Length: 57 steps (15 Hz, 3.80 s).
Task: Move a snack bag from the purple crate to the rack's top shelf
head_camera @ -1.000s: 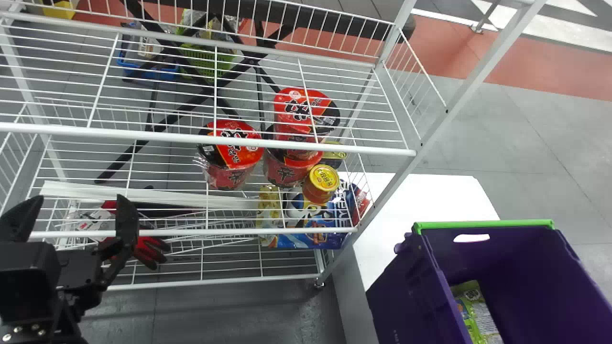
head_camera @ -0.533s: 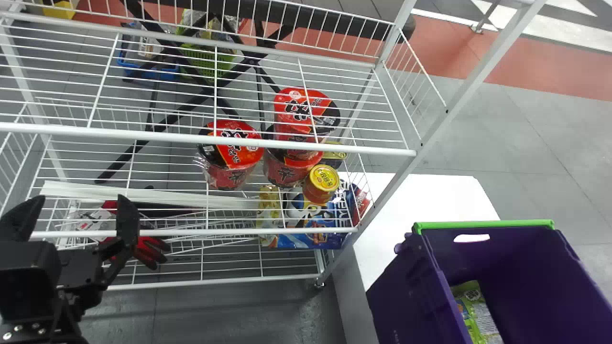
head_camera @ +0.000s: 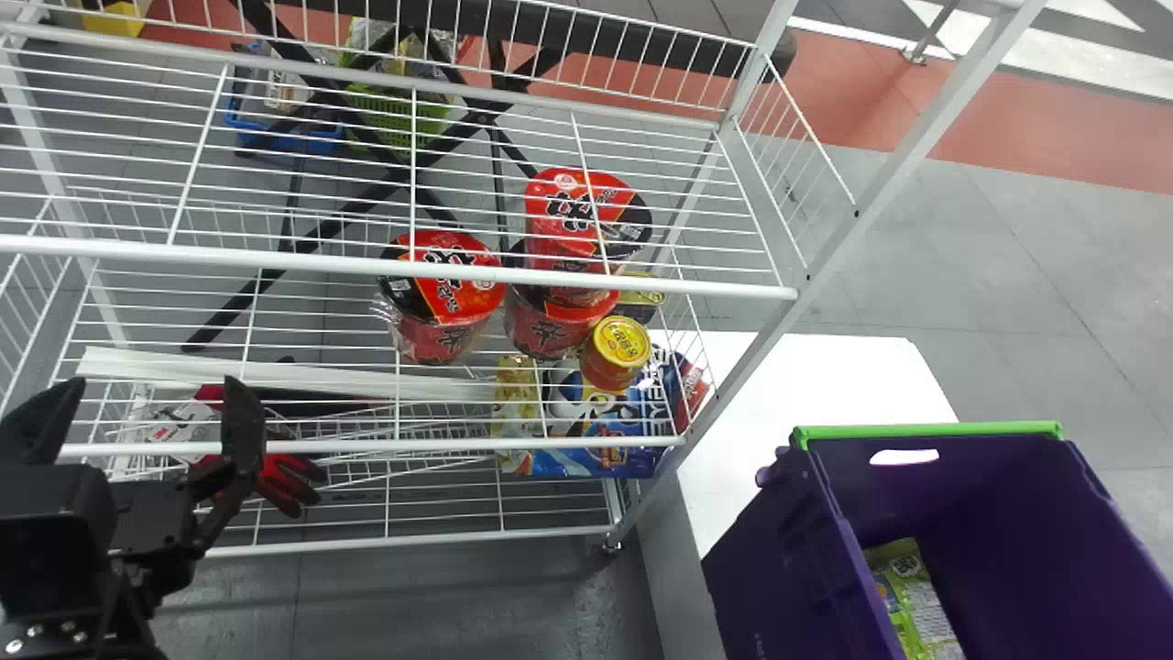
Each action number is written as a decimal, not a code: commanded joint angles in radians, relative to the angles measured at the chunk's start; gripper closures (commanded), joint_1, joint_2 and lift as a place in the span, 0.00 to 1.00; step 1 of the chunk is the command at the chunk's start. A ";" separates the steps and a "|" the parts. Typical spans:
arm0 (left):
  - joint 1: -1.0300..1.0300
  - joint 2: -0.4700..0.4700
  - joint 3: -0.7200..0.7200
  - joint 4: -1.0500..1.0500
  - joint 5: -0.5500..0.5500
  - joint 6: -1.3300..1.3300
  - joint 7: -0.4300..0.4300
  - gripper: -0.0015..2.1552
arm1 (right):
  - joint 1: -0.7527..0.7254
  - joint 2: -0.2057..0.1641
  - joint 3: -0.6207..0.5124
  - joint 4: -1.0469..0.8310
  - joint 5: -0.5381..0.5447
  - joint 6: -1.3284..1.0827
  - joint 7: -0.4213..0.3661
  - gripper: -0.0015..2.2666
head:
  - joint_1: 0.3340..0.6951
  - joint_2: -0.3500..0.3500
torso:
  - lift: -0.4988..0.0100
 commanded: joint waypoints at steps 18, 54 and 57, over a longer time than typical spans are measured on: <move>-0.012 -0.006 0.022 0.049 0.020 -0.040 -0.011 0.04 | -0.028 0.005 -0.016 -0.014 -0.106 0.105 -0.023 0.99 | 1.00 0.00 | 0.09; 0.015 -0.005 -0.012 -0.002 -0.015 0.000 0.011 0.04 | 0.002 0.049 -0.071 -0.218 -0.089 0.145 -0.009 0.99 | 1.00 0.00 | 0.34; 0.015 -0.006 -0.012 -0.002 -0.015 0.000 0.012 0.04 | 0.002 0.049 -0.073 -0.224 -0.087 0.148 -0.009 0.99 | 1.00 0.00 | 0.37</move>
